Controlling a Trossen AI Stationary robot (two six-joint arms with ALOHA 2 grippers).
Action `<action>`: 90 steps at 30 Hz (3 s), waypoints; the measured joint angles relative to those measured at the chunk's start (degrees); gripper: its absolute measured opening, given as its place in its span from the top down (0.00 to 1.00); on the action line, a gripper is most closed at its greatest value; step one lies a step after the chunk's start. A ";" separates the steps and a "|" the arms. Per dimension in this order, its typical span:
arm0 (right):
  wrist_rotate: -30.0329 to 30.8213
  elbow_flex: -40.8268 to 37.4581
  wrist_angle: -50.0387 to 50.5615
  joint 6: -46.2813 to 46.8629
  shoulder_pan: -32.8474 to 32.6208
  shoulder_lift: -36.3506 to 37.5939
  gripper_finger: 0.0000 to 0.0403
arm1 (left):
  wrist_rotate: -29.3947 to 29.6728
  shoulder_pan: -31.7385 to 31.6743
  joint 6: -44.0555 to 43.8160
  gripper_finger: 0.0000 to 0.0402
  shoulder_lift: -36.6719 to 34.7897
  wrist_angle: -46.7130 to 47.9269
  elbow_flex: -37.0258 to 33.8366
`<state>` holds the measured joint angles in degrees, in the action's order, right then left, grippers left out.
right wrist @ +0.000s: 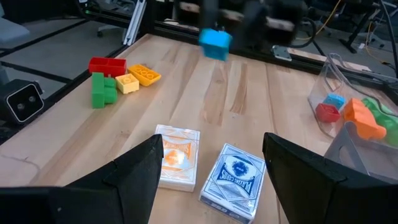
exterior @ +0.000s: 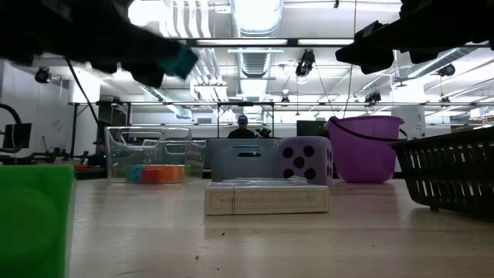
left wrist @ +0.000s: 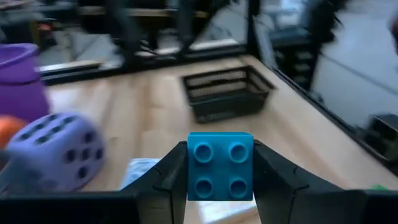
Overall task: Pick & Place Toys
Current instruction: Put the blue game piece into the transparent bin, then put the yellow game piece into the transparent bin
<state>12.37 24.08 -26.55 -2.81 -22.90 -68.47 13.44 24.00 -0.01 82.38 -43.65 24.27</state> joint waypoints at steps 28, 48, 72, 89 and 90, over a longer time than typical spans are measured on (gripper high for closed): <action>0.00 -0.87 -0.44 0.09 0.00 0.02 0.32 | 11.83 -39.16 -18.62 0.53 -21.24 60.84 8.48; 0.01 -0.90 -0.44 0.26 0.00 0.02 0.32 | 0.65 -39.25 -23.43 0.13 -21.17 65.37 12.73; 0.00 -0.94 -0.85 0.24 -0.01 0.02 0.32 | -11.81 -39.23 -27.22 0.13 -16.30 67.70 11.35; 0.01 -0.94 -0.79 0.02 -0.02 0.02 0.32 | -14.86 -37.20 -17.01 0.13 -19.73 68.55 18.45; 0.00 -0.96 -0.81 0.02 -0.02 0.02 0.32 | -15.03 -35.57 -15.80 0.13 -19.71 68.50 18.63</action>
<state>12.38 23.11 -27.35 -2.79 -22.92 -68.45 -1.59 -11.56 -15.82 62.67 24.85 42.90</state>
